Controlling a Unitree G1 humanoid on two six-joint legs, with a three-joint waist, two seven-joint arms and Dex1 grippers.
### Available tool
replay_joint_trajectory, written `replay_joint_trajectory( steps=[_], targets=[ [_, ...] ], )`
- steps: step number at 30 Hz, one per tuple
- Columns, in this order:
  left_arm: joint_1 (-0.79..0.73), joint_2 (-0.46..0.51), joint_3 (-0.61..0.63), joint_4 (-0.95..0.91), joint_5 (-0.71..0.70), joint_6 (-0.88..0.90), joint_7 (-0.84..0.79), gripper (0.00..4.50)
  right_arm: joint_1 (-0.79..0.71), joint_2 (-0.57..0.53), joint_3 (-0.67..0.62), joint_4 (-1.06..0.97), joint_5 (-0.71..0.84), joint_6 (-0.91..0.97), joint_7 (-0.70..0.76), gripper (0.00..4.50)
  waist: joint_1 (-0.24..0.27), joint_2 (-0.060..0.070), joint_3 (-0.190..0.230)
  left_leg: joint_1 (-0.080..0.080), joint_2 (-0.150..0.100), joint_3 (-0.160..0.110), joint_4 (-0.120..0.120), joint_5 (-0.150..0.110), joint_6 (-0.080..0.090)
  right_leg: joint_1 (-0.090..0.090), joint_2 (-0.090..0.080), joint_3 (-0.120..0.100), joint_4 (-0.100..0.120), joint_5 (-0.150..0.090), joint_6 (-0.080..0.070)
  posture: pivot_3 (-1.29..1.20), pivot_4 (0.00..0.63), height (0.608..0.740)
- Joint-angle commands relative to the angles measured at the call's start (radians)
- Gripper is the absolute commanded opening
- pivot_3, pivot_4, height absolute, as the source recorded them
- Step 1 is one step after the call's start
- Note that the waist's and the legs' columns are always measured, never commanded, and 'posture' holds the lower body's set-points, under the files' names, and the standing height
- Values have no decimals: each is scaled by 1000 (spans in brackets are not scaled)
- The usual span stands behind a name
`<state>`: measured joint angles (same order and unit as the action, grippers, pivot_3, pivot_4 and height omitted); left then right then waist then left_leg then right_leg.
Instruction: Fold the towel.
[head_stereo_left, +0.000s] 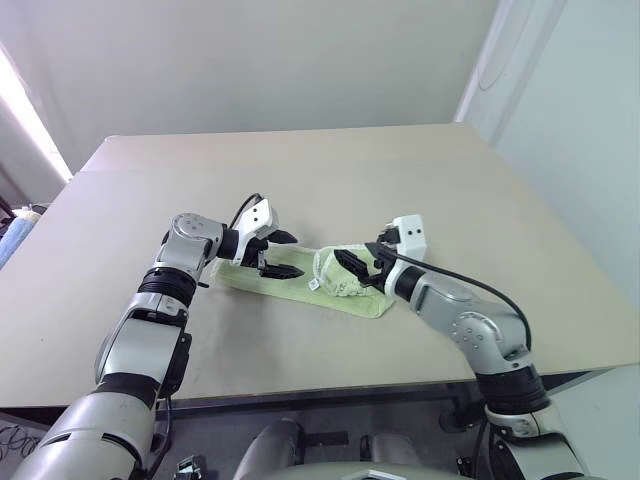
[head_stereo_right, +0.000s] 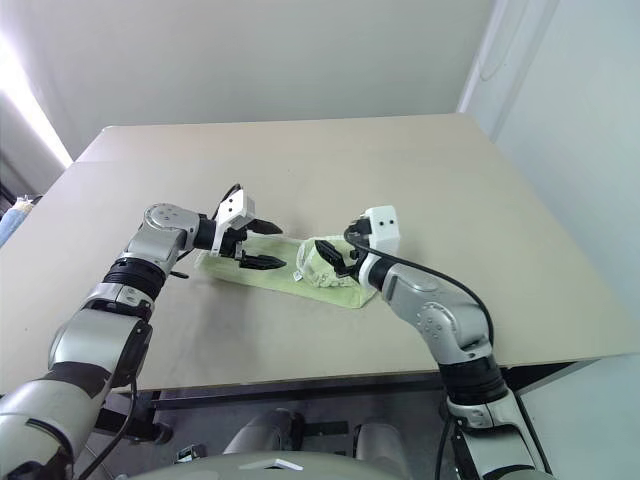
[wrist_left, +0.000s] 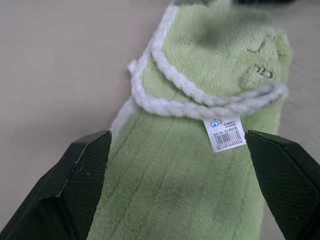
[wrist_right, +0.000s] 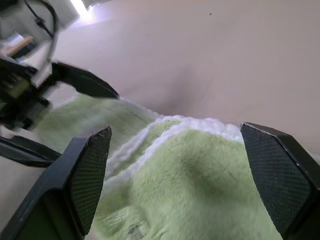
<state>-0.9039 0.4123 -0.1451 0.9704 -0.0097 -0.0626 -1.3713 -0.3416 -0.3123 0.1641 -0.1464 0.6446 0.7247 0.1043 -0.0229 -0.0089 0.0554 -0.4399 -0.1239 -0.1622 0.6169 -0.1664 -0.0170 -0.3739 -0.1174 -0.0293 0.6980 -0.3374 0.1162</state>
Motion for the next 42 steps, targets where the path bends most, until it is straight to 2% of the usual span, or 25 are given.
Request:
replay_joint_trajectory(
  steps=[1, 7, 12, 14, 20, 27, 32, 38, 42],
  targets=[
    [-29, 8, 2, -10, 3, -20, 5, 4500, -12, 23, 83, 91, -162, -64, 15, 4306, 1, 0, 0, 0, 0, 0, 0, 0, 0, 0, 0, 0, 0, 0, 0, 0, 0, 694],
    [-34, 20, 14, -12, -5, -16, 7, 4500, 55, 36, 205, 133, -328, -93, 77, 4306, 1, -1, -1, 1, 0, 0, 0, 0, 0, 1, 0, 0, 0, 0, 0, 0, 0, 694],
    [-45, 50, 30, -2, -15, 9, 7, 4500, 65, 49, 207, 156, -412, -115, 104, 4306, 1, -2, -2, 6, 0, -1, -2, 0, -1, 4, 1, 0, 0, 0, 0, 0, 0, 694],
    [-55, 67, 41, -1, -27, 55, 0, 4500, 57, 61, 168, 141, -410, -121, 117, 4306, 1, -2, -2, 7, 0, -2, -3, 0, -1, 4, 1, 0, 0, 0, 0, 0, 0, 694],
    [-86, 164, 27, 27, -1, 253, -3, 4500, 8, 116, -22, 36, -316, -105, 132, 4306, -1, -2, -2, 7, 0, -4, -4, 0, -1, 3, 4, 2, 0, 0, 0, 0, 0, 694],
    [-138, 274, 47, 103, -18, 535, -45, 4500, -18, 149, -115, -85, -232, -28, 141, 4306, 0, -2, -1, 7, -1, -4, -6, 0, -1, 2, 4, 2, 0, -1, -1, 0, 0, 694],
    [-156, 294, 92, 185, -39, 637, -7, 4500, -31, 187, -179, -124, -146, 48, 131, 4306, 3, -1, -1, 7, -1, -4, -6, -1, -2, 2, 4, 3, 0, -1, -2, 0, 0, 694],
    [-172, 282, 113, 286, -21, 723, 113, 4500, -33, 211, -261, -189, 74, 245, 154, 4306, 2, -1, -1, 7, -1, -4, -6, -1, -2, 1, 2, 4, 0, -1, -2, 0, 0, 694],
    [-166, 269, 136, 315, -30, 766, 155, 4500, -33, 189, -296, -220, 181, 343, 157, 4306, 2, -1, -1, 7, -1, -4, -6, -2, -3, 1, 1, 4, 0, -1, -2, 0, 0, 694]
  ],
)
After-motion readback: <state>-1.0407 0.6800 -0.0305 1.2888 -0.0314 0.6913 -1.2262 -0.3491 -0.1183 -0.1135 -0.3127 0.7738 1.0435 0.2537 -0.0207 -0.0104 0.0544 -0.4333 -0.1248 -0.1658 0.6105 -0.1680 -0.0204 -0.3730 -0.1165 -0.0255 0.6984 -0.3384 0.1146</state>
